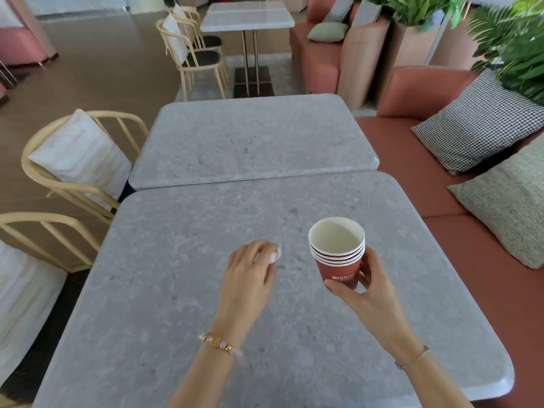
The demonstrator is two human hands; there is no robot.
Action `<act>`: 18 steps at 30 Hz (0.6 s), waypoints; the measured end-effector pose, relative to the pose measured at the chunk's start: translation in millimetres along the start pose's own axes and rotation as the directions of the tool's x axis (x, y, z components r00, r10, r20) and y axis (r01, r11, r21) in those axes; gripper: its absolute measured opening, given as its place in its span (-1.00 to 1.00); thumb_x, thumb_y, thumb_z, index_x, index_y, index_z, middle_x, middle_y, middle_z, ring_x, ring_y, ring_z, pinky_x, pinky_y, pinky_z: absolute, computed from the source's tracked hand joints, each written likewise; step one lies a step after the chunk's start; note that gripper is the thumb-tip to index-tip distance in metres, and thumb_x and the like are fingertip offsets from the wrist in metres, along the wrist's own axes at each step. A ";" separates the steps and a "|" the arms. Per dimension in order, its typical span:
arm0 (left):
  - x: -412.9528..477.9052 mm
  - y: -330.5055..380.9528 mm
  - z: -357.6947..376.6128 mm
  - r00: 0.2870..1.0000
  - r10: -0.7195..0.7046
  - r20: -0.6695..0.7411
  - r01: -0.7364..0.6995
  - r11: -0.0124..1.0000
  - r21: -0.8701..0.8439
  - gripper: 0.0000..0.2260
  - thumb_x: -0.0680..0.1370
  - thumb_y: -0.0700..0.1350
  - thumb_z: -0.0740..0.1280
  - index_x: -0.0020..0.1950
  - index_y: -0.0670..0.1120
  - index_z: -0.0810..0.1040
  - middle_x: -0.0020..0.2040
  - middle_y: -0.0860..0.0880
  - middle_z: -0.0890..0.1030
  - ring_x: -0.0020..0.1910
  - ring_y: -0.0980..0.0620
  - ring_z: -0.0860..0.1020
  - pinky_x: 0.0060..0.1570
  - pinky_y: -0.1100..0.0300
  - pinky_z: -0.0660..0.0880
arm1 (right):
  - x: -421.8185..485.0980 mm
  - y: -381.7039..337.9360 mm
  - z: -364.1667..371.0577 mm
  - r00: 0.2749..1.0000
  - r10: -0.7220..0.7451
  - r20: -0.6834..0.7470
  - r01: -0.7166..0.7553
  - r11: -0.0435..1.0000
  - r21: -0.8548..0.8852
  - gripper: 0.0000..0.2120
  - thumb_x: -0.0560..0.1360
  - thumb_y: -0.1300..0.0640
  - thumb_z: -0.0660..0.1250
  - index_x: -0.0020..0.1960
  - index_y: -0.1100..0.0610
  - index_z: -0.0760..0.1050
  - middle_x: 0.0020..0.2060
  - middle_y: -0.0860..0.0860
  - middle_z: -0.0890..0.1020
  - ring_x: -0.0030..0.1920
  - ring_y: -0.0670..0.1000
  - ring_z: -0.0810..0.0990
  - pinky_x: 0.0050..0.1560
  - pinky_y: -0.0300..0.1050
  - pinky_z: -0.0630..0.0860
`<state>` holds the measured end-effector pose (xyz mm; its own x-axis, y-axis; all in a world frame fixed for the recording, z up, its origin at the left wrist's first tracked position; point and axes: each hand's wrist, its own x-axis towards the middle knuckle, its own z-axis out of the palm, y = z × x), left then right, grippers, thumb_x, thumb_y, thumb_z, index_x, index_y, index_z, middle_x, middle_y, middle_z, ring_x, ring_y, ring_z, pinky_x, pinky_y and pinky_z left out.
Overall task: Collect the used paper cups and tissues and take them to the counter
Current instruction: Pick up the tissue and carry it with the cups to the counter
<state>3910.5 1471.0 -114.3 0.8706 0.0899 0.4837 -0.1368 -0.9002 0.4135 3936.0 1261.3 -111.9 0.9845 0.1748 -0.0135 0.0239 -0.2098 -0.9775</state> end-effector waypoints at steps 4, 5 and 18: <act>3.9 4.4 -16.2 0.998 0.014 -0.060 -0.013 1.000 0.011 -0.72 0.33 -0.39 0.47 -0.02 -0.16 0.58 -0.07 -0.07 0.61 -0.18 -0.15 0.57 -0.13 0.03 0.49 | 2.3 -8.1 6.8 1.000 -0.025 -0.009 0.025 1.000 -0.005 -0.40 0.30 0.22 0.55 0.23 -0.09 0.39 0.07 -0.22 0.59 0.10 -0.20 0.55 0.10 -0.27 0.47; 3.4 5.6 -19.7 0.997 0.012 -0.074 -0.011 1.000 0.016 -0.71 0.33 -0.39 0.47 -0.01 -0.16 0.59 -0.06 -0.08 0.61 -0.17 -0.15 0.58 -0.13 0.03 0.50 | 2.8 -9.5 8.3 1.000 -0.029 0.000 0.029 1.000 -0.003 -0.39 0.30 0.22 0.55 0.23 -0.09 0.39 0.07 -0.21 0.59 0.10 -0.21 0.55 0.09 -0.28 0.46; -17.1 38.5 -71.9 0.941 -0.170 -0.293 0.180 0.984 0.008 -0.76 0.39 -0.38 0.44 0.02 -0.21 0.60 -0.05 -0.08 0.62 -0.10 -0.04 0.56 -0.09 0.25 0.44 | 11.1 -31.4 13.2 0.952 -0.160 0.260 0.156 0.987 0.038 -0.38 0.32 0.22 0.54 0.27 -0.08 0.37 0.11 -0.22 0.56 0.10 -0.26 0.54 0.10 -0.34 0.45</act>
<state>3856.4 1465.5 -51.2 0.7043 0.3622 0.6106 0.0257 -0.8725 0.4879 3943.8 1282.5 -84.2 0.8886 0.4499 0.0891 0.1704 -0.1436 -0.9749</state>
